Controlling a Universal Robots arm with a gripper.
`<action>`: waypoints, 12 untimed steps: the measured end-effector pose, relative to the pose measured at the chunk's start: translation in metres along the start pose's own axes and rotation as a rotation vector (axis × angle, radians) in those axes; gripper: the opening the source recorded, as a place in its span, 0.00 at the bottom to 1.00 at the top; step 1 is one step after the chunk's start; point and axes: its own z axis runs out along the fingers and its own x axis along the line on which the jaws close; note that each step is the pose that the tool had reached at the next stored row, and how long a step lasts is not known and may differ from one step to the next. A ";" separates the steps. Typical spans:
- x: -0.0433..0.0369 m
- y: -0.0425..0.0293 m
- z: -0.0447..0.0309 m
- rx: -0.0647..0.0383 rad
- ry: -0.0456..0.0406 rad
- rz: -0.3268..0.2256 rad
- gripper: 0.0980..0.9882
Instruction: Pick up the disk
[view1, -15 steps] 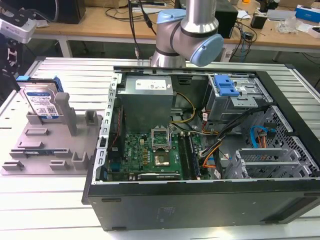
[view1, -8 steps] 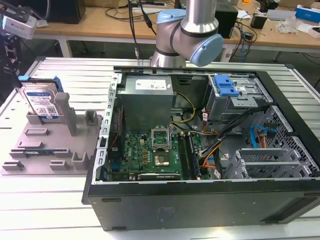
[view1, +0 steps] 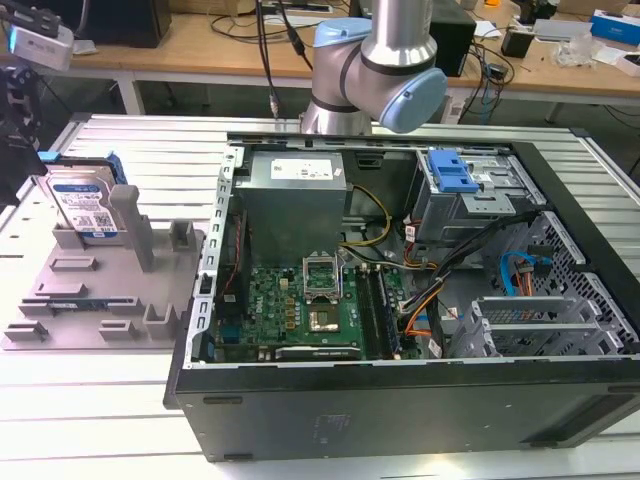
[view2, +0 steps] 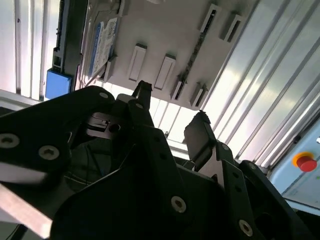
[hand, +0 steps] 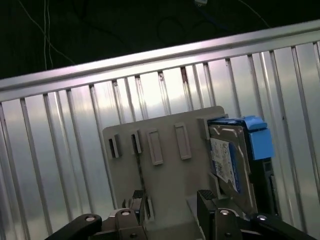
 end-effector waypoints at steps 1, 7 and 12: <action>0.0000 0.0001 0.0002 0.002 0.0004 -0.028 0.50; -0.0009 0.0001 0.0016 0.000 0.0026 -0.118 0.50; -0.0131 0.0026 0.0018 0.001 0.0104 -0.118 0.50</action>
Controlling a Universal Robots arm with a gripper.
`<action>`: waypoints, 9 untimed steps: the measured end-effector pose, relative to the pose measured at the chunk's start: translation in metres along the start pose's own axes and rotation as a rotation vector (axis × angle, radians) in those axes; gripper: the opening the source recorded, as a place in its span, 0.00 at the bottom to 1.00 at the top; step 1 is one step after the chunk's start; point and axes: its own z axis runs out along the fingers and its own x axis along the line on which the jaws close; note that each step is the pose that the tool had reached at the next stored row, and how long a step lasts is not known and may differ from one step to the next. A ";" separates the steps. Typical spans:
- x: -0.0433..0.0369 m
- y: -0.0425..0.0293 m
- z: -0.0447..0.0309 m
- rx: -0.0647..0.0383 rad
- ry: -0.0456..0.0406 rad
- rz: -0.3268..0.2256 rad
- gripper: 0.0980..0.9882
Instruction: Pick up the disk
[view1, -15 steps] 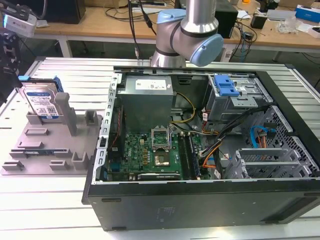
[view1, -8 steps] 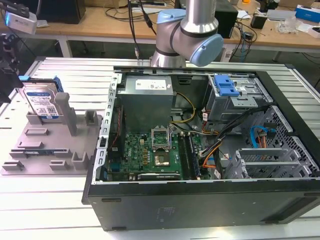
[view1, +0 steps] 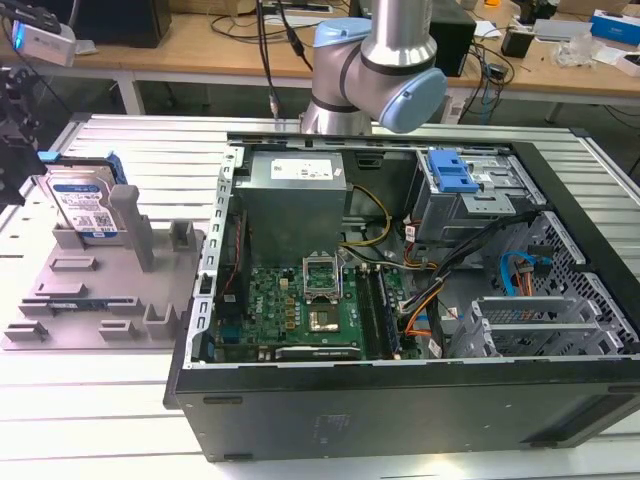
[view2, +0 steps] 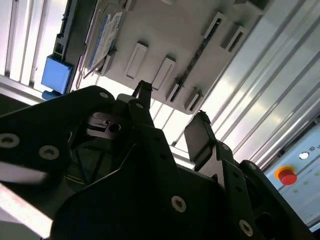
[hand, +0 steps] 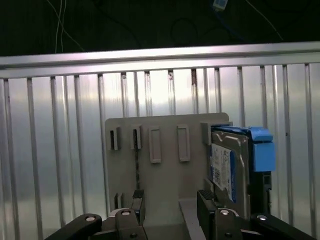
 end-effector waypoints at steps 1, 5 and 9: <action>-0.0108 0.0011 0.0000 0.000 0.0054 0.000 0.50; -0.0376 0.0046 0.0001 0.001 0.0100 0.000 0.50; -0.0568 0.0090 0.0001 0.001 0.0102 -0.001 0.50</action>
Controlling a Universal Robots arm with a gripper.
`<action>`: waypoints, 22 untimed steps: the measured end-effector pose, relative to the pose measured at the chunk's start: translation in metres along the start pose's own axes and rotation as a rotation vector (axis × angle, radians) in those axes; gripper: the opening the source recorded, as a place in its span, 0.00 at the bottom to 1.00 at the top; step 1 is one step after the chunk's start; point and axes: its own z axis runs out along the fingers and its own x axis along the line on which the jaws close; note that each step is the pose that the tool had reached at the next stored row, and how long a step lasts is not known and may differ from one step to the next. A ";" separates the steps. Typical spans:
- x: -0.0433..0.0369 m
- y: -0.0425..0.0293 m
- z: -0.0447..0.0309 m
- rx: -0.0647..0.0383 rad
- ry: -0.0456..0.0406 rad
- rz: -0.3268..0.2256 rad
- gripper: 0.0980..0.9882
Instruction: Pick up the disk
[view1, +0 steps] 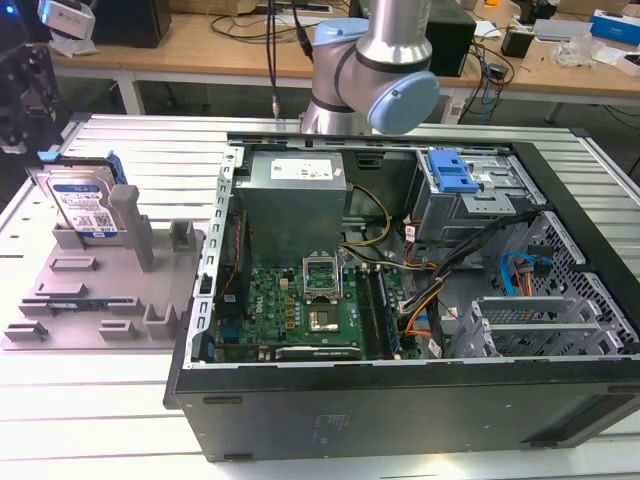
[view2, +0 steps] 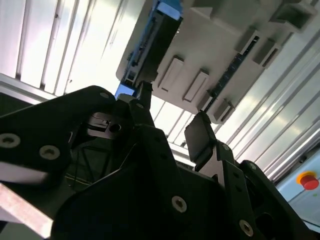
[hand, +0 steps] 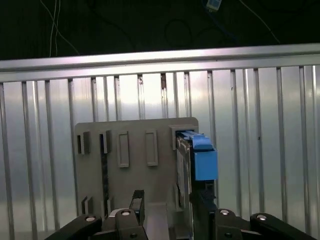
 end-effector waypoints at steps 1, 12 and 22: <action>-0.0032 0.0009 0.0000 0.000 0.0000 -0.001 0.50; -0.0203 0.0178 0.0049 0.000 0.0002 -0.043 0.50; -0.0220 0.0201 0.0092 0.001 0.0006 -0.048 0.50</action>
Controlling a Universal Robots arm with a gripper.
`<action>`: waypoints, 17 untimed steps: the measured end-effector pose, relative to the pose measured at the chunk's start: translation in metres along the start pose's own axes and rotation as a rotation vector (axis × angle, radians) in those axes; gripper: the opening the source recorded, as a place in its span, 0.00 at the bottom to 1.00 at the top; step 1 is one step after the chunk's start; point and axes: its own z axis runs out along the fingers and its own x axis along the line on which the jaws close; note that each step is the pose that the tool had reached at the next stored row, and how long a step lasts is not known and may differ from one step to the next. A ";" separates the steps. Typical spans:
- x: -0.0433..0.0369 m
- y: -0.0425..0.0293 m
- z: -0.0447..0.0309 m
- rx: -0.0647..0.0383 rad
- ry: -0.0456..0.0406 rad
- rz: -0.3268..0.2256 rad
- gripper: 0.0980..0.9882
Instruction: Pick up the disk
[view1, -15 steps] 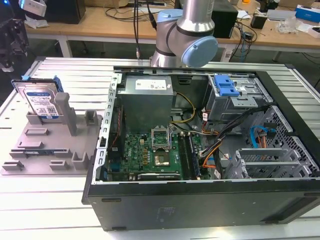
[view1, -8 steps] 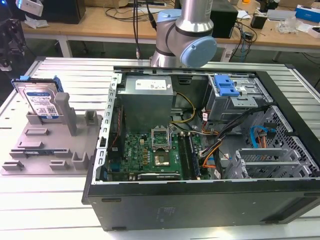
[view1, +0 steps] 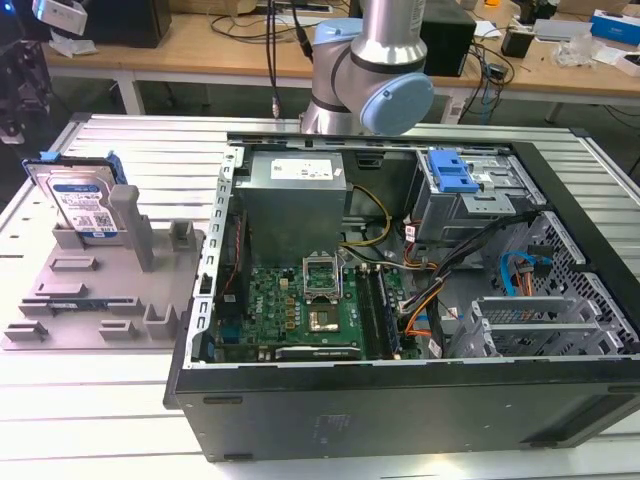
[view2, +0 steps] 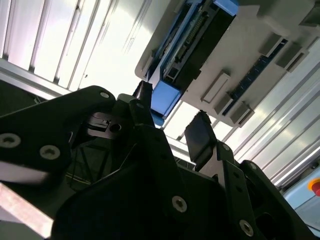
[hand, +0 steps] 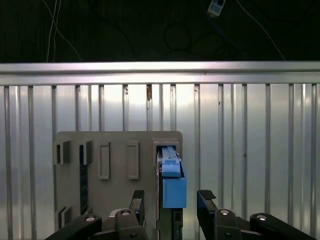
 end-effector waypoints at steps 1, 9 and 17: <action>0.0000 0.0000 0.0006 0.000 0.0000 -0.001 0.50; -0.0001 0.0010 0.0062 0.000 0.0000 -0.012 0.50; -0.0002 0.0013 0.0113 0.000 0.0000 -0.018 0.50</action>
